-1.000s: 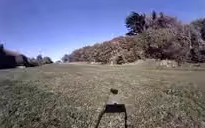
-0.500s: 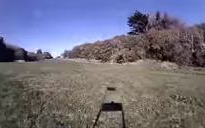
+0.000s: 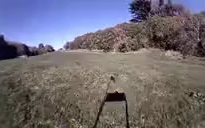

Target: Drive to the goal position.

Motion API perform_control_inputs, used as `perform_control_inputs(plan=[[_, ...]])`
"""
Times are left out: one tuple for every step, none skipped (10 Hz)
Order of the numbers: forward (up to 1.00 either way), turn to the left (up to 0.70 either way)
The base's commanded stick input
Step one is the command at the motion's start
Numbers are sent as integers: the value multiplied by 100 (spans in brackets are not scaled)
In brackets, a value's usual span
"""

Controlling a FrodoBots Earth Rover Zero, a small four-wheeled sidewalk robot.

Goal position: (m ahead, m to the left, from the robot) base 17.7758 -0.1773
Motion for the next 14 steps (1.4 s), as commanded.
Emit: perform_control_inputs(plan=[[70,0],[70,0],[70,0],[70,0],[70,0],[70,0],[70,0],[70,0],[70,0],[70,0],[70,0],[70,0],[70,0],[70,0]])
